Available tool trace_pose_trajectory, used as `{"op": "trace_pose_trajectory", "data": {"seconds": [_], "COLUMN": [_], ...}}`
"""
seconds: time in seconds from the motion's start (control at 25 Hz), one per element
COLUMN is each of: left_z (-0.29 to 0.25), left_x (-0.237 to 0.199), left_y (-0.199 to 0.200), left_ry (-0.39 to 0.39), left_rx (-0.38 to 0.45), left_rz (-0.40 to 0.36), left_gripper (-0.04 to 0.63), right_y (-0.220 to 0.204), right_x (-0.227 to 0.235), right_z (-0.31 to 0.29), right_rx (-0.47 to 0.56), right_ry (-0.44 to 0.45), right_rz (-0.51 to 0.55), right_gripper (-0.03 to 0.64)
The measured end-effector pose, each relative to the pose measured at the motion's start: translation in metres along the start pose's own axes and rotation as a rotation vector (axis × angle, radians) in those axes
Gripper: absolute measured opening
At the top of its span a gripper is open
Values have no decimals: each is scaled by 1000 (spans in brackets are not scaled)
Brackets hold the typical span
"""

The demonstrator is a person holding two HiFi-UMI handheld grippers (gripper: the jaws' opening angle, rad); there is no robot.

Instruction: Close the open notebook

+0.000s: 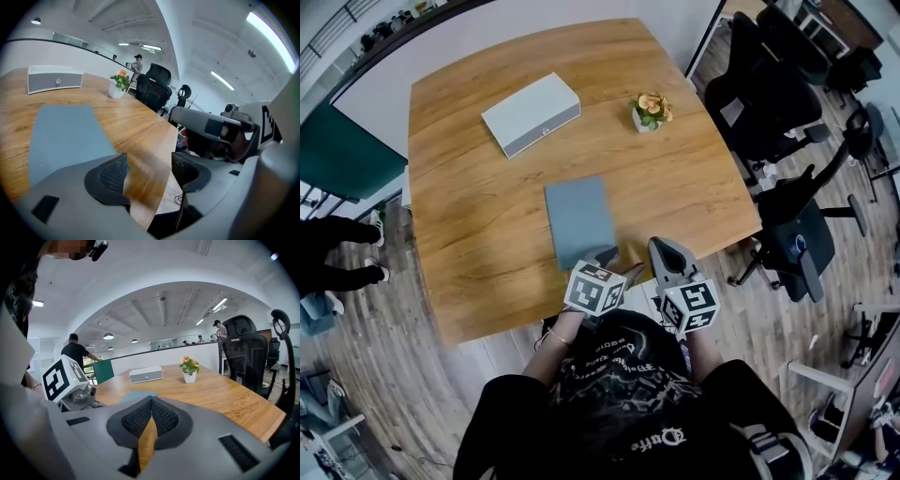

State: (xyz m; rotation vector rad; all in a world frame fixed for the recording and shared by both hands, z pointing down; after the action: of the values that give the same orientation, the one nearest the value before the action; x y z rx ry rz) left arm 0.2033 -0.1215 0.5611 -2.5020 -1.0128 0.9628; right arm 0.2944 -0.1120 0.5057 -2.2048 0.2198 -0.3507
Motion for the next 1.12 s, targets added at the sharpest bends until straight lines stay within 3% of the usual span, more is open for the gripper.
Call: {"op": "trace_pose_trajectory", "data": {"seconds": [0.4,0.52,0.72,0.92,1.12], "left_z": [74,107,167,218,256], "left_x": [-17,-33,-58,-87,-107], "left_y": [-12,-15,-19,-32,-47], "left_ry": [81,116,90,246,364], "left_rx": [154,233,426,496,577], "left_rz": [-104,-85,2,-31,-3], "left_gripper": [299,299,290,288,288], "right_y": [32,38,49,68,84], "right_x": [-36,-52,-83,-98,-113], "right_z": [-17,-25,-37,-47,-53], "right_rx": [34,39,45,58,84], "right_ry": [2,10,19,13,38], "right_rz": [32,30,76,141,195], "right_gripper": [8,9,15,18,18]}}
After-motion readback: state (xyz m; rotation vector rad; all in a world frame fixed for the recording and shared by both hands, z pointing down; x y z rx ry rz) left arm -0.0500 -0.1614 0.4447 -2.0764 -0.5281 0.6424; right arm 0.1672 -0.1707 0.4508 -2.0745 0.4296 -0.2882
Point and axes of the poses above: the fingertips, and each gripper's own axes: z backward along the fingers, x to its right, y out of its top, the point moved 5 cm from there along z, backward along the fingers, and after that the axes turned 14 degrees about -x, right-handed, at the moved point
